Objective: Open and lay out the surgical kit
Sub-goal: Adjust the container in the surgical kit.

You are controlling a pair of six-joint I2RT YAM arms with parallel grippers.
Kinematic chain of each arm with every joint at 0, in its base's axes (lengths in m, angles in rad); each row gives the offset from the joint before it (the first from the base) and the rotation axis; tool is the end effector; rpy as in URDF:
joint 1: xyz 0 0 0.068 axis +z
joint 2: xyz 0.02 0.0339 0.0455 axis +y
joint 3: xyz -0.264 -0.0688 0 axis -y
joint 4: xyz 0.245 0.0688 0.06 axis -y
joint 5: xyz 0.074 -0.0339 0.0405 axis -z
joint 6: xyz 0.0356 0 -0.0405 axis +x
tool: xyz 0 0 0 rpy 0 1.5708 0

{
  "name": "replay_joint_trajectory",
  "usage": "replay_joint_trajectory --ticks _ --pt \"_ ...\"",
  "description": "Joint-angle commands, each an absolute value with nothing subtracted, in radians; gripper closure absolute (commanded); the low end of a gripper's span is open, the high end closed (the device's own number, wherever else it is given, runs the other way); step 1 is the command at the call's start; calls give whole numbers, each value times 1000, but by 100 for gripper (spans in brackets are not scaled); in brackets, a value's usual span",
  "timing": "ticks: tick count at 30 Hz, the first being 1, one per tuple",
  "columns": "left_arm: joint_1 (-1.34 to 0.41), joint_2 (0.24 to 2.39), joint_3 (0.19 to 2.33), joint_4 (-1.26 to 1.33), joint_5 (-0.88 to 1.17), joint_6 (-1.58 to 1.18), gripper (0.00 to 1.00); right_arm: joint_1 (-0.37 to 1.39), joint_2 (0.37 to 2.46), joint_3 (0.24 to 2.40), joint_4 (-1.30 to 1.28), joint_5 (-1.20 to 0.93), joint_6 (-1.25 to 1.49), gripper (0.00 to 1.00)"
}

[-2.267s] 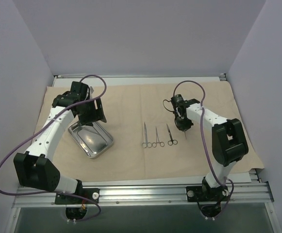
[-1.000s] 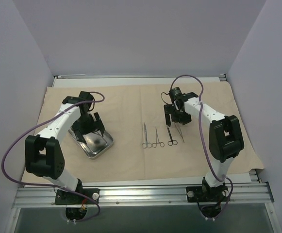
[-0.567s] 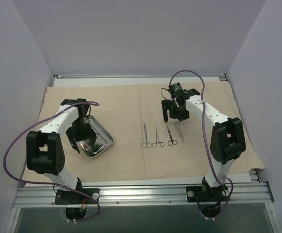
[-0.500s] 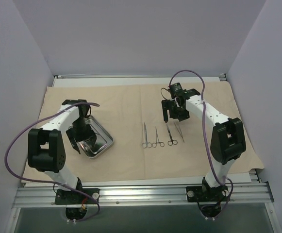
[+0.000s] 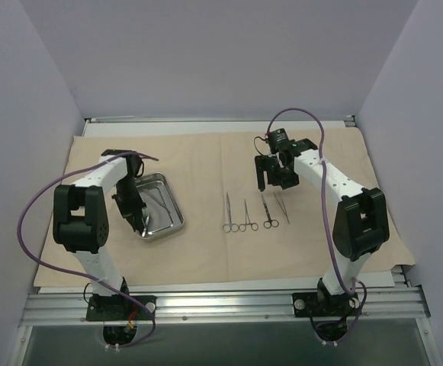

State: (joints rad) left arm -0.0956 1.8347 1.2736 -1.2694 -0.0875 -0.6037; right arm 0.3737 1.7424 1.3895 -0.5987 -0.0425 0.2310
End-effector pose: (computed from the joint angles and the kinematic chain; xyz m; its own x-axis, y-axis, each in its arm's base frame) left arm 0.2990 -0.0256 0.1830 -0.8587 -0.4858 0.1635 -0.4495 0.8670 0.2153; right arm 0.3526 0.1399 0.2560 -0.8268 -0.0785 -0.5570 -0.2038 0.9647 0.1666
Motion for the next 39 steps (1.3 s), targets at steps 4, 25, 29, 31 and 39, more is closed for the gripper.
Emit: replay_joint_trajectory --ticks 4,25,29,31,39 --pt "-92 1798 1465 -1434 -196 -575 98 373 1692 1401 -634 -48 229 27" --pt "-101 1738 1254 -1246 -84 -557 39 379 1646 1336 -623 -51 235 27" --pt "-121 1697 1388 -1299 -124 -583 39 390 1649 1341 -627 -46 244 27" --pt "-129 1698 1426 -1299 -107 -601 44 393 1649 1342 -632 -38 247 27" --pt "-146 1736 1301 -967 225 -681 61 402 1646 1384 -686 -20 259 27"
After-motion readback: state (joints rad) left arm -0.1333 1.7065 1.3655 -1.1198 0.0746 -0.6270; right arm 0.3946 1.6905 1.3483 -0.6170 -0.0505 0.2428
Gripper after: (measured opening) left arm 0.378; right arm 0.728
